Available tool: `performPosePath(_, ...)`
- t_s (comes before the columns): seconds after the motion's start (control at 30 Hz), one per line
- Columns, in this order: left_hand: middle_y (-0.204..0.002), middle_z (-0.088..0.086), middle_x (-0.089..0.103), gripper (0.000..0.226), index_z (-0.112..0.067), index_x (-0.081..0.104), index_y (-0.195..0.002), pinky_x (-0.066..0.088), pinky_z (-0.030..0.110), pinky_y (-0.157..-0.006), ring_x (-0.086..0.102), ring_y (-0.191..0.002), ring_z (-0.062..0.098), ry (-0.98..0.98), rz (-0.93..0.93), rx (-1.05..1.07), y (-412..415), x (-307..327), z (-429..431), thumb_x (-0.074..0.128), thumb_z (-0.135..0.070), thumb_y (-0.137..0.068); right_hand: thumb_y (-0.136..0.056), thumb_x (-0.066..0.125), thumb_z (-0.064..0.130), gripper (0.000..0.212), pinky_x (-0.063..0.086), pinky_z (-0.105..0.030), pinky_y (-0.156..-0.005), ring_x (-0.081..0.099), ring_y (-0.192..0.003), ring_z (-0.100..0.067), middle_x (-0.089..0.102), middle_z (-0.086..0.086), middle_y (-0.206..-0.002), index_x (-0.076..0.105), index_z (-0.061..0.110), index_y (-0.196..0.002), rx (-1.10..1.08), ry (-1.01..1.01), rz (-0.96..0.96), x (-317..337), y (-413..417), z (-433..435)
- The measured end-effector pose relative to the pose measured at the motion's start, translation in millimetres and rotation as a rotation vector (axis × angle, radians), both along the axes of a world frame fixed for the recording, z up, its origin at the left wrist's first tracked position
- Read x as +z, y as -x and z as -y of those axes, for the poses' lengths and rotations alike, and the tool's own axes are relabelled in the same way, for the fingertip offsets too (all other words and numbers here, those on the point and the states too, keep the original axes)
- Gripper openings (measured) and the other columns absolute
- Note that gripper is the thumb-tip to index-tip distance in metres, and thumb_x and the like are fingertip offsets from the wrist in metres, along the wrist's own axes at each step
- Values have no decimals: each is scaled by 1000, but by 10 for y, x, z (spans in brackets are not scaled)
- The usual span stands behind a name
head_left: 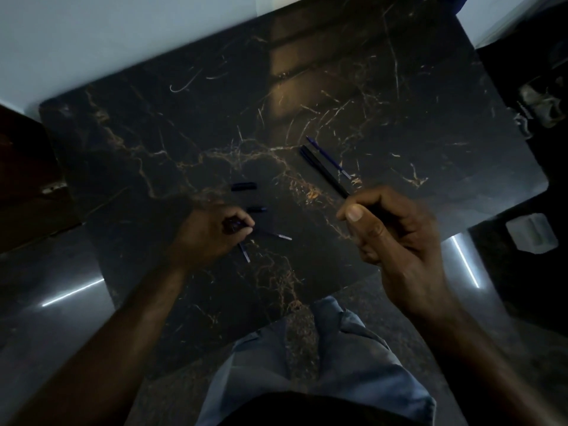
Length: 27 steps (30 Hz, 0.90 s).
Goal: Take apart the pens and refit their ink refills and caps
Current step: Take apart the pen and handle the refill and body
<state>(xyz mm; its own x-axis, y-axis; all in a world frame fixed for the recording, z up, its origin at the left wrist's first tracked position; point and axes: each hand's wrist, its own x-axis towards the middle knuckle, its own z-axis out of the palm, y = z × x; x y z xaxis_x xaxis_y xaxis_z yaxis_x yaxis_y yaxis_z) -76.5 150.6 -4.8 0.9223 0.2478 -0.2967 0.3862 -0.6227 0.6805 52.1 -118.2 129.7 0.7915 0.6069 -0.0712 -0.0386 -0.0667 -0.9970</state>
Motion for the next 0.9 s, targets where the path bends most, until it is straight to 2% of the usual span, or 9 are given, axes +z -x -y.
performPosePath(0.1,-90,-11,65,16,-31,77,-98,47,22,-67,56,-81,4,-247,96,-103,-8,-61,84,85,-29,-85,-103,59,10,17,39,-11,-62,49,-62,2,56,18,-73,67,-2,-95,-3,8,-12,0,-2,-14)
performPosePath(0.2,-98,-5,74,14,-23,79,-102,48,31,-77,63,-97,17,-379,223,-282,-80,-103,129,83,-26,-89,-103,57,9,18,40,-11,-61,49,-62,1,55,18,-73,67,-2,-95,4,15,5,-4,8,-50)
performPosePath(0.3,-108,-5,73,13,-22,79,-107,50,39,-89,62,-107,23,-416,265,-365,-155,-172,108,77,-26,-95,-103,59,10,18,39,-12,-61,49,-61,2,54,21,-72,67,-2,-94,13,21,11,-14,18,-75)
performPosePath(0.43,-111,-3,70,16,-21,79,-112,53,42,-89,61,-108,24,-440,250,-377,-234,-186,123,75,-24,-96,-104,60,13,19,39,-12,-62,50,-61,2,55,26,-74,67,-1,-95,26,22,33,-28,31,-81)
performPosePath(0.5,-112,-3,70,20,-22,78,-114,54,41,-87,63,-107,23,-446,231,-275,-206,-96,190,75,-21,-95,-104,59,10,17,39,-13,-61,49,-60,1,54,25,-73,67,-2,-95,23,18,28,-45,30,-68)
performPosePath(0.57,-107,-5,70,16,-25,75,-110,52,34,-78,64,-99,17,-408,173,18,-60,61,282,74,-25,-94,-104,59,10,18,40,-14,-61,48,-60,1,55,23,-73,68,-4,-95,21,9,26,-42,31,-55)
performPosePath(0.67,-85,-14,62,19,-31,68,-97,41,28,-70,60,-80,12,-301,-113,448,224,272,460,67,-49,-96,-103,56,7,17,40,-13,-63,50,-62,2,56,27,-74,68,-4,-96,7,3,8,-52,33,-46)
performPosePath(0.8,-79,-15,68,43,-30,72,-92,43,29,-69,60,-76,10,-283,-397,520,207,248,665,62,-72,-91,-105,59,11,18,40,-15,-62,48,-61,0,55,25,-74,67,-2,-96,33,11,-25,-89,65,-84)
performPosePath(0.9,-88,-9,77,39,-29,76,-94,55,32,-71,73,-85,18,-288,-433,551,70,232,663,66,-67,-92,-104,58,10,19,39,-15,-61,45,-60,-2,53,23,-72,67,-3,-94,45,3,-17,-61,76,-115)
